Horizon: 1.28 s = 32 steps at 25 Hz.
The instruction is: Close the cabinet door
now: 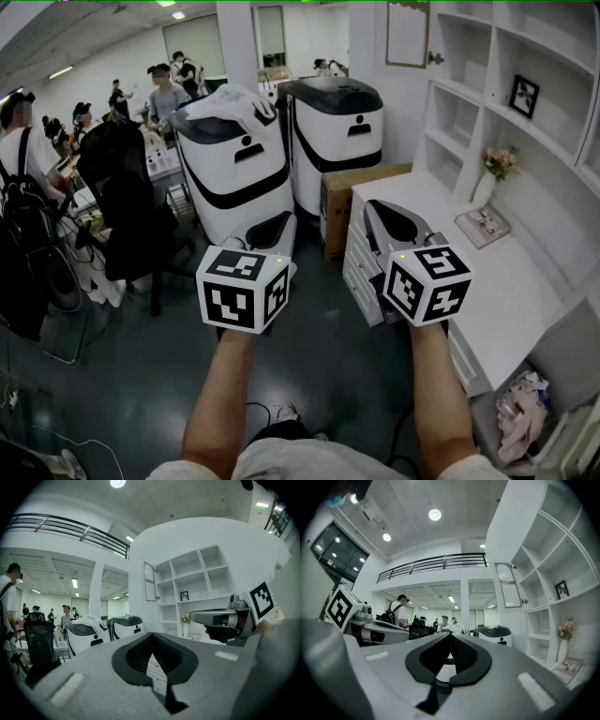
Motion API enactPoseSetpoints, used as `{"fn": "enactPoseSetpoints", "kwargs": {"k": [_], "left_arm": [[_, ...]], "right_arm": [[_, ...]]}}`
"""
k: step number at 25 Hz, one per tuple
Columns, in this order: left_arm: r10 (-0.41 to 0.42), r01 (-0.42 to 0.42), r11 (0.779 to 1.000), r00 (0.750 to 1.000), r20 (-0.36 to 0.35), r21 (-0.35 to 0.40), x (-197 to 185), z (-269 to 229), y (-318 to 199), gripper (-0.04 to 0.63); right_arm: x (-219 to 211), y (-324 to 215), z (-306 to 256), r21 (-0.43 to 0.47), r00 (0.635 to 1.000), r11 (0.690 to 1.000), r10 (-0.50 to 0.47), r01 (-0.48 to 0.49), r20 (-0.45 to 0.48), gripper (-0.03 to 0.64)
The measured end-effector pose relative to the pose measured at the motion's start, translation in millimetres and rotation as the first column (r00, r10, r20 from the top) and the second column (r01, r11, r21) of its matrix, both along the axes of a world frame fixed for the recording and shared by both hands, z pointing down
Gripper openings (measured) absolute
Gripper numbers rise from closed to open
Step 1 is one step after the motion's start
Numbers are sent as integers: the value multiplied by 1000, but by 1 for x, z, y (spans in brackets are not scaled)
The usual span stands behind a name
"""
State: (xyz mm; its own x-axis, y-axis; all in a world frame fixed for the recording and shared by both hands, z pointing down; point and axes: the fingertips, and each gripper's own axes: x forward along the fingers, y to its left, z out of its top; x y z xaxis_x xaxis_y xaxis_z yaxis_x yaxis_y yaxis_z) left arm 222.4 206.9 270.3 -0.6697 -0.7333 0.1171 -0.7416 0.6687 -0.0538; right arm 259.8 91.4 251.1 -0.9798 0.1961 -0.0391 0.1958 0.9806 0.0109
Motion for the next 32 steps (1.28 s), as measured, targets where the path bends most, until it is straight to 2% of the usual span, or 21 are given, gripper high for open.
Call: {"fn": "enactPoseSetpoints", "kwargs": {"k": [8, 14, 26, 32], "left_arm": [[0, 0, 1000, 1000, -13, -1, -22, 3, 3, -3], [6, -6, 1000, 1000, -11, 9, -51, 5, -4, -3], [57, -57, 998, 998, 2, 24, -143, -5, -25, -3], [113, -113, 993, 994, -9, 26, -189, -6, -36, -3]], "right_arm": [[-21, 1, 4, -27, 1000, 1000, 6, -6, 4, 2], [-47, -3, -1, -3, 1000, 1000, 18, -18, 25, 3], [-128, -24, -14, 42, 995, 995, 88, -90, 38, 63], [-167, -34, -19, 59, 989, 987, 147, -149, 32, 91]]}}
